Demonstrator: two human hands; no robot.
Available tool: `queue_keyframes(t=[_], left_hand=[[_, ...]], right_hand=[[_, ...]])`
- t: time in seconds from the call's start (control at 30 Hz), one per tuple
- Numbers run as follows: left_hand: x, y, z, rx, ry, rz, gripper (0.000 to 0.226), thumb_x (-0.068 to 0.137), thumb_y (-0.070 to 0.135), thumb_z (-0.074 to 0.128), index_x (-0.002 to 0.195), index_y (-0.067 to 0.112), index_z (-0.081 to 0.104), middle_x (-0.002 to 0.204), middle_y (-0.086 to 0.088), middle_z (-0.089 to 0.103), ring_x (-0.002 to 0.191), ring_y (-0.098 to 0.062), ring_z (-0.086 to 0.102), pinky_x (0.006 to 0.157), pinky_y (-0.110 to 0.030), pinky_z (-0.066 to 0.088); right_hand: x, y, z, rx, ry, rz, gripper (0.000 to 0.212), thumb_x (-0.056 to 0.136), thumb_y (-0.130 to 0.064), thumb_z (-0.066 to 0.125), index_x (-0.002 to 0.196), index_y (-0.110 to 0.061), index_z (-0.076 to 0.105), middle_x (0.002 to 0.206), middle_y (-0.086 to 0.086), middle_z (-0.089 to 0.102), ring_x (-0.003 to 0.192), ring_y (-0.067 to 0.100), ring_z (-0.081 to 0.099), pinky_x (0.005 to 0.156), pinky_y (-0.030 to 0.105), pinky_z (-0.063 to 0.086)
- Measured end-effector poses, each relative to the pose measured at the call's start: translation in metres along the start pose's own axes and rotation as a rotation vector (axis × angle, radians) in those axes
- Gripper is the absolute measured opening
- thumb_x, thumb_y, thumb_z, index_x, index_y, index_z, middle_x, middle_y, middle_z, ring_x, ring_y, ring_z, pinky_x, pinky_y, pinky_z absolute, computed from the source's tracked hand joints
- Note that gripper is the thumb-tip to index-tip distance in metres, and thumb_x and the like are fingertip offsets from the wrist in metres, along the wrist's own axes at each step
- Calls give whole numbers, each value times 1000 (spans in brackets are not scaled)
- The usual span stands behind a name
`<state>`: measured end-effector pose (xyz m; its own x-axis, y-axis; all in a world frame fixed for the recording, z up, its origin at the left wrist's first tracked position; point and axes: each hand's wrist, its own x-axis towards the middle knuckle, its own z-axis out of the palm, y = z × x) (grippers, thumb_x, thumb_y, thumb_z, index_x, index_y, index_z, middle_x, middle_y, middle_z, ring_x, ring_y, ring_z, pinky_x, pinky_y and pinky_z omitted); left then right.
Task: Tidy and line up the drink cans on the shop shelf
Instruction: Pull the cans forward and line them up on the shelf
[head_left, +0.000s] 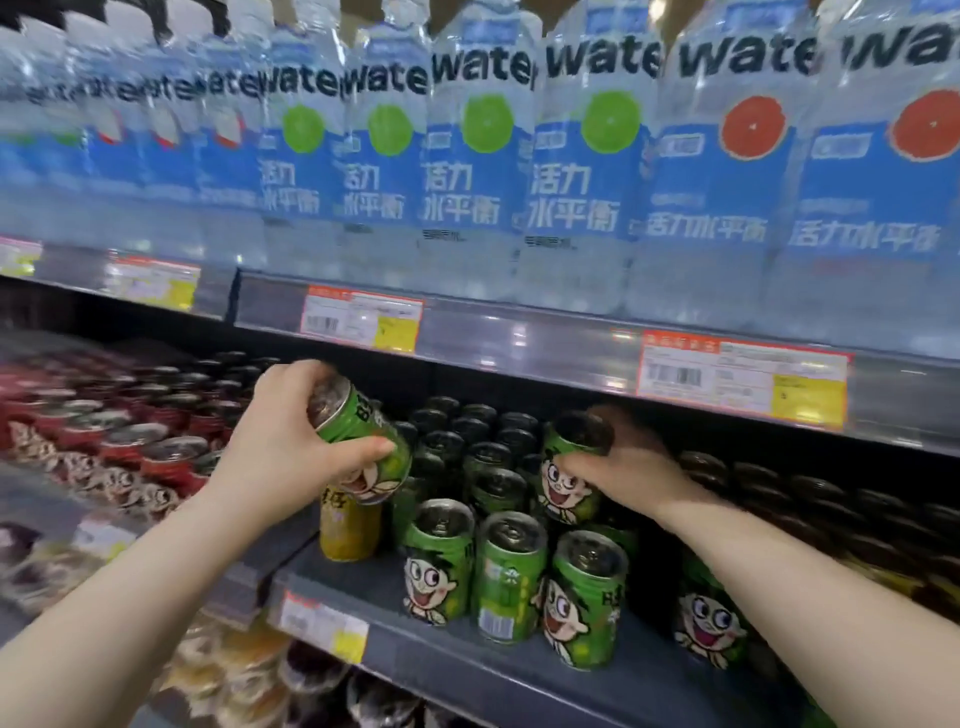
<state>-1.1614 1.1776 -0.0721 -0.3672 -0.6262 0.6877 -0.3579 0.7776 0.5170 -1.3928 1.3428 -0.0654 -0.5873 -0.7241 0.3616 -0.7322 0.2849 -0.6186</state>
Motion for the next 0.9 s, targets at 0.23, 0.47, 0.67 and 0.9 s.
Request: queue_keyframes(t=[0.23,0.47,0.67,0.9], left_hand=[[-9,-30,-4,-60,-82,18,80,52,35,87,120,15,49,109,4,44,106,-11,43,90,-25,33],[-23,-49,1,-106,-222,46,83,54,40,84,124,21,44,114,11,39,107,-2,37,91,-20,29],[-26,-64,2,-86,-306,50,86,55,47,82,127,25,41,117,16,35,107,-2,39,89,-20,33],[-22,-84,-5,-64,-320,49,86,56,47,81,129,27,38,117,20,31,105,1,36,85,-19,32]], right_hand=[[12,-10,20,-160,-125,22,44,71,-30,73,111,-26,55,102,-2,62,90,15,58,80,25,49],[14,-5,26,-194,-231,116,40,73,-32,73,107,-31,52,98,-13,56,96,12,54,81,22,43],[21,11,36,-351,-383,236,48,59,-36,70,100,-14,65,104,5,67,97,19,62,82,29,50],[40,-61,76,-334,-326,-43,51,82,-22,61,131,-25,49,137,1,48,112,13,50,87,16,36]])
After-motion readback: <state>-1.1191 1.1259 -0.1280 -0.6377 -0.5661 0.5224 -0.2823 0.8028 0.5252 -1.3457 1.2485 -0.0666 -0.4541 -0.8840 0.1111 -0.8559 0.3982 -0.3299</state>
